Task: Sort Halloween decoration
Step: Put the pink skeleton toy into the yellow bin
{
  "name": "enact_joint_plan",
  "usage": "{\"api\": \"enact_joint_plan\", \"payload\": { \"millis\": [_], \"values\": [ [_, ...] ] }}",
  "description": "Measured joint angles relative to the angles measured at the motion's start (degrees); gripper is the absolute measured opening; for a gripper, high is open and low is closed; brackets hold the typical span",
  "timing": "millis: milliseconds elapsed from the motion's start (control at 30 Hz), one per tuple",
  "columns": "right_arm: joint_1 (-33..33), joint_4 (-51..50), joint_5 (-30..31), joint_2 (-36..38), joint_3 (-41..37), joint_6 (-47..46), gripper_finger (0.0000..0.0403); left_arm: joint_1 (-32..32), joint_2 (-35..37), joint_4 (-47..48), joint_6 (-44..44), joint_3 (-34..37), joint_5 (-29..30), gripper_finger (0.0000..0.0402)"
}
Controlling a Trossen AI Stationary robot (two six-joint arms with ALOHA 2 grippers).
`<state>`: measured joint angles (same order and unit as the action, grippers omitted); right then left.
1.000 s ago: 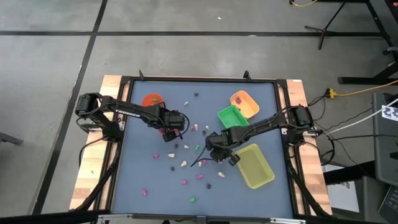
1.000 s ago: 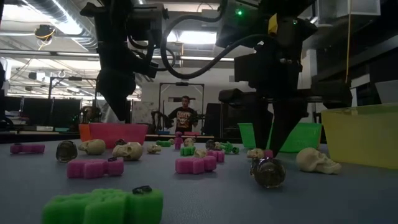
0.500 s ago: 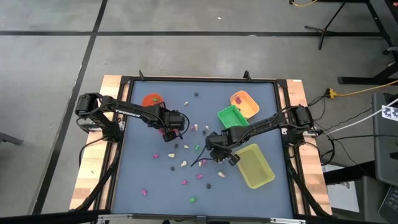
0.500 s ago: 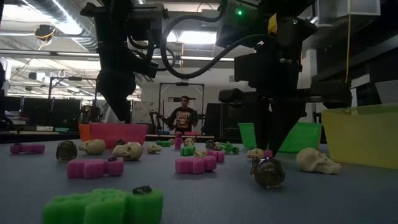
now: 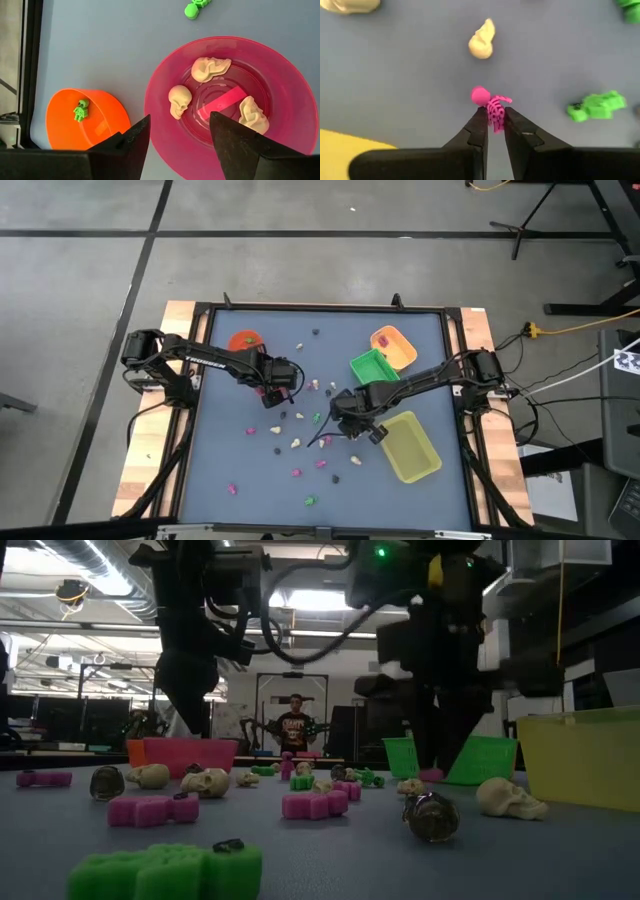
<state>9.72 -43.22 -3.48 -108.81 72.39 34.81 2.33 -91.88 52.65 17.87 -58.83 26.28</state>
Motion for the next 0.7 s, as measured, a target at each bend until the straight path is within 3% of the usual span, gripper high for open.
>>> {"api": "enact_joint_plan", "payload": {
  "millis": [367, 700],
  "values": [
    [-1.2, -17.4, 4.5, 0.0, 10.6, 1.3, 0.0046, 0.0, 0.0, -0.1, 0.0, 0.0, 0.0, 0.0188],
    [-7.4, -26.8, 6.1, 4.3, 13.2, 0.8, 0.0046, 0.0, 0.0, -1.0, 0.0, 0.0, 0.0, 0.0188]
  ]
}}
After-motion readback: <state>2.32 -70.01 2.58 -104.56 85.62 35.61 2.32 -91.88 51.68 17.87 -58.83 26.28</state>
